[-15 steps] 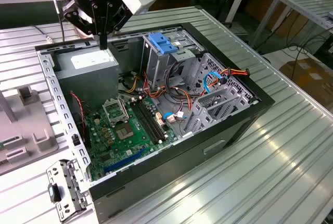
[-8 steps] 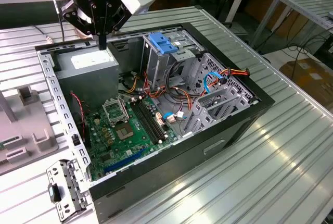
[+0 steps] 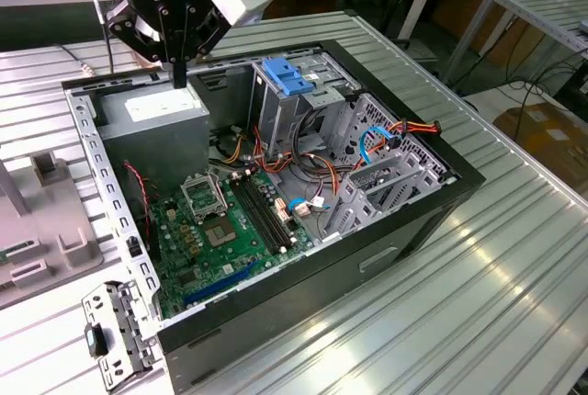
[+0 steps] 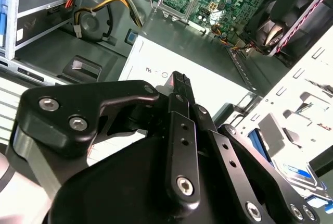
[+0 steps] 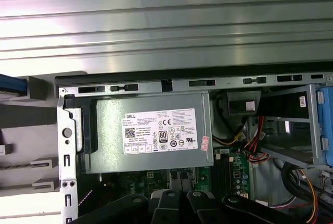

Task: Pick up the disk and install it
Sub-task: 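Reach for the disk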

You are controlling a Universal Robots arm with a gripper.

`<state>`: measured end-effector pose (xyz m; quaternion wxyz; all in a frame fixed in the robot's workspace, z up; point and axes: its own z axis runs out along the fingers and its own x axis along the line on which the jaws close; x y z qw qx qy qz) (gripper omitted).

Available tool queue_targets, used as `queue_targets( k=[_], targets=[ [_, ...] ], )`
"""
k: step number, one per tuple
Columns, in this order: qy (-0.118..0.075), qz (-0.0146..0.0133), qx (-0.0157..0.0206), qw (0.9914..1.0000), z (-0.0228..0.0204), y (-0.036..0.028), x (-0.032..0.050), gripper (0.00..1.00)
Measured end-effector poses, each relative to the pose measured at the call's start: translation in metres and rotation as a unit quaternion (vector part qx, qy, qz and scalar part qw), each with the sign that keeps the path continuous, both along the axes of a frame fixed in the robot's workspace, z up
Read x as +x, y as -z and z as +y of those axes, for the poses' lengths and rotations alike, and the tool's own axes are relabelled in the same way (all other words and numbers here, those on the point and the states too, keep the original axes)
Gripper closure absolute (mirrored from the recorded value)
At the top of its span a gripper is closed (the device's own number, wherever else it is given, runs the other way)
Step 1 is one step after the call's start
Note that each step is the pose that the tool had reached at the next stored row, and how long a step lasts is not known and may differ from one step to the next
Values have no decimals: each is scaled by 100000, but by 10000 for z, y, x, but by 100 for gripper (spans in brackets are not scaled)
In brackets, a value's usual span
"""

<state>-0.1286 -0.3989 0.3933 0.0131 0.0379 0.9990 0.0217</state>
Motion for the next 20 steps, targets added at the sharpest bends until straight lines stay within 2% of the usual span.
queue_targets(
  k=[20],
  targets=[
    [1, 1, -2, 100000, 0, 0, -60, 89]
  ],
)
